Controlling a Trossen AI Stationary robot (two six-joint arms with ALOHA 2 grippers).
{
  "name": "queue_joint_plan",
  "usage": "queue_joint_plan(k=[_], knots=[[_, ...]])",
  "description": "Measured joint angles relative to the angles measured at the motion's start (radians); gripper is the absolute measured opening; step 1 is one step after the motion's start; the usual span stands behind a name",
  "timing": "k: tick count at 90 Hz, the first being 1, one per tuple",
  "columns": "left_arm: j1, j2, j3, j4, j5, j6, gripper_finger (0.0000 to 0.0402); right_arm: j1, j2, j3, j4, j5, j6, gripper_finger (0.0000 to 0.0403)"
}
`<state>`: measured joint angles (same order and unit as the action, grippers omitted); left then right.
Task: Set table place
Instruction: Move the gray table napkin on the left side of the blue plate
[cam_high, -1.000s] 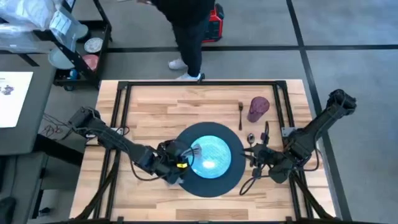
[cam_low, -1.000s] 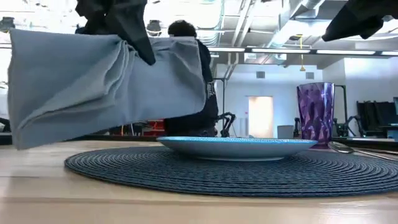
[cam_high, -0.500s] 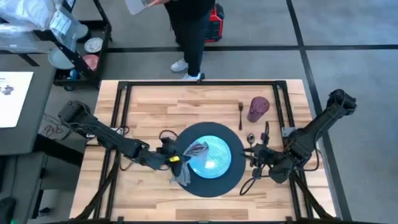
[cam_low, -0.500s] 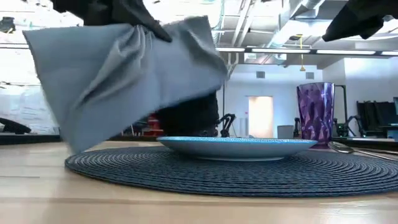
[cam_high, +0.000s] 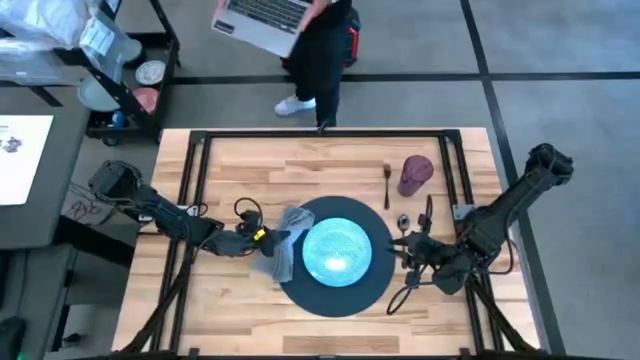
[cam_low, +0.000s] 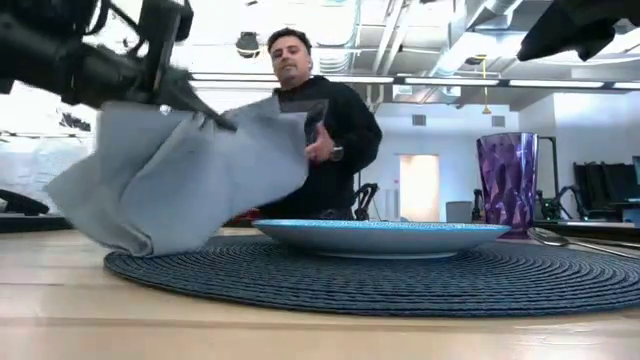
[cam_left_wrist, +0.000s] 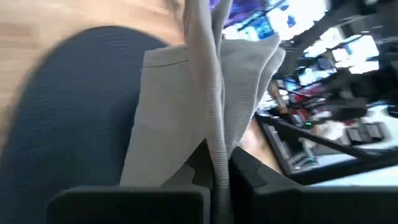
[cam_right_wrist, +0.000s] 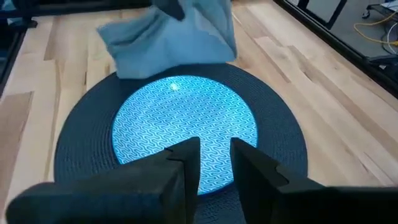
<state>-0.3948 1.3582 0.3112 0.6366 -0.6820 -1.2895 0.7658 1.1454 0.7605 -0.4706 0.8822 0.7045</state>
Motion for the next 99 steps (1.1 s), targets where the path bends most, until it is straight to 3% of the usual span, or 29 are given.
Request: queue_joint_plan(k=[30,53,65,81,99], knots=[[0.058,-0.002,-0.019,-0.144,0.001,-0.032,0.0005,0.0,0.0,0.0,0.004,-0.001,0.001,0.0076],[0.076,-0.108,-0.019,-0.358,0.002,-0.051,0.003,0.0,0.0,0.0,0.004,-0.001,0.002,0.0076],[0.078,-0.212,-0.019,-0.476,-0.007,-0.002,0.0063,0.0,0.0,0.0,0.005,-0.001,0.002,0.0076],[0.095,-0.356,-0.019,-0.744,-0.019,-0.094,0.0122,0.0,0.0,0.0,0.011,-0.002,0.002,0.0076],[0.101,-0.45,-0.019,-0.901,-0.02,-0.142,0.018,0.0,0.0,0.0,0.013,-0.002,0.002,0.0076]])
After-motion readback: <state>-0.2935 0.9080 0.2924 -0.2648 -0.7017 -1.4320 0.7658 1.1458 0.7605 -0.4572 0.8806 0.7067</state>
